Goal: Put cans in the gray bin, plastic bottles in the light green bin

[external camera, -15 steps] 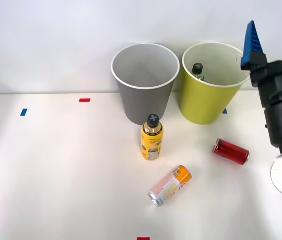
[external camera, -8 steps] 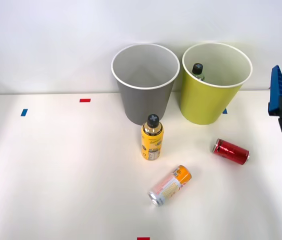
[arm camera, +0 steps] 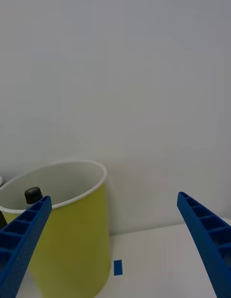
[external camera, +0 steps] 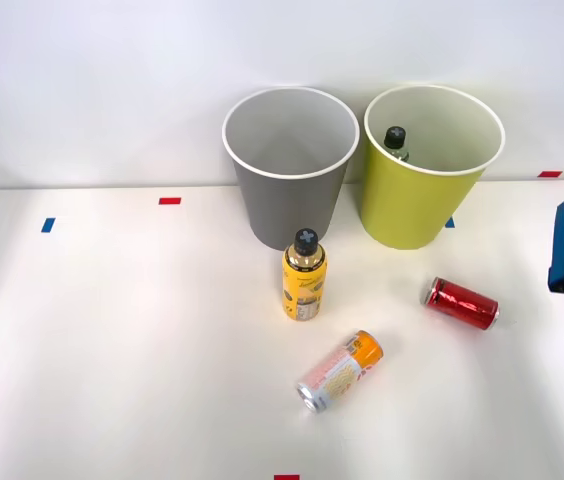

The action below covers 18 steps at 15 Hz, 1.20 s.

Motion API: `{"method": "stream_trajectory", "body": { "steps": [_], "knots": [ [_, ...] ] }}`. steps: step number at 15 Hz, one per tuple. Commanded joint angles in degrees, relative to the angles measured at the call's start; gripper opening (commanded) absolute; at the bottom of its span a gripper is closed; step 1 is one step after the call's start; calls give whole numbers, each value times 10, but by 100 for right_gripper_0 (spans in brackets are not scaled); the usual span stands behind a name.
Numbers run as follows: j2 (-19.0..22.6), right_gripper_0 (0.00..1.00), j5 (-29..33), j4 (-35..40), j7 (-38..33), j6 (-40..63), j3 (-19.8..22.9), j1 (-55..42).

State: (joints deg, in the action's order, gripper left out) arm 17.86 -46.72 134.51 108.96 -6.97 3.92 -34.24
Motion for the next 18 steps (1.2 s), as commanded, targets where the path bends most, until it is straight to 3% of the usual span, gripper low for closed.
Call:
{"method": "stream_trajectory", "body": {
  "steps": [1,9,12,14,16,18],
  "knots": [
    [-35,90,7,-4,5,2,3,-27],
    [-24,90,29,-11,20,28,32,-103],
    [-24,90,117,-56,6,-25,27,-101],
    [-22,90,166,-108,-45,-105,3,-97],
    [-21,90,245,-195,-101,-248,-29,-101],
    [-22,90,322,-246,-171,-304,-30,-110]
  ]
}}
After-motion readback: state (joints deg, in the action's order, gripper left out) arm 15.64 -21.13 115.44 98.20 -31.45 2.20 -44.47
